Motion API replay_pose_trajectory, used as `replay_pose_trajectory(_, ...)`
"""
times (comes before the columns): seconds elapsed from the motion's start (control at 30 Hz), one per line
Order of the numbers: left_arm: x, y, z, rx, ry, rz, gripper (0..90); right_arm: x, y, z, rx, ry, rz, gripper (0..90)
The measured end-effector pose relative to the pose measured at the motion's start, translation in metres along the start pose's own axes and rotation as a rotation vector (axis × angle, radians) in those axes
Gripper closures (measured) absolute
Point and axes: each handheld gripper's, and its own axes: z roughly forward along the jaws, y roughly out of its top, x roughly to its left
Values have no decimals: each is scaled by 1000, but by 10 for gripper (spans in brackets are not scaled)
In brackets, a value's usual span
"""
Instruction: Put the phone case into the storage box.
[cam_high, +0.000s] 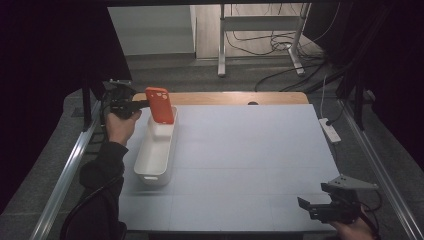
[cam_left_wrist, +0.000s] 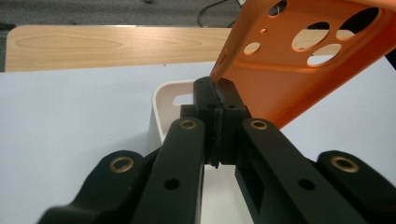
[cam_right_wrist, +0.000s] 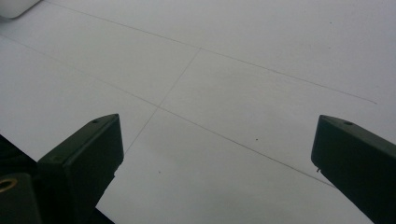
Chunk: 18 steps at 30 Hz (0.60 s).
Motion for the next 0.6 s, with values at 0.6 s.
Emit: replay_pose_trajectory(0.6,8,-4,26,34,25,-13,897,0,0,1,12,6,-4,29)
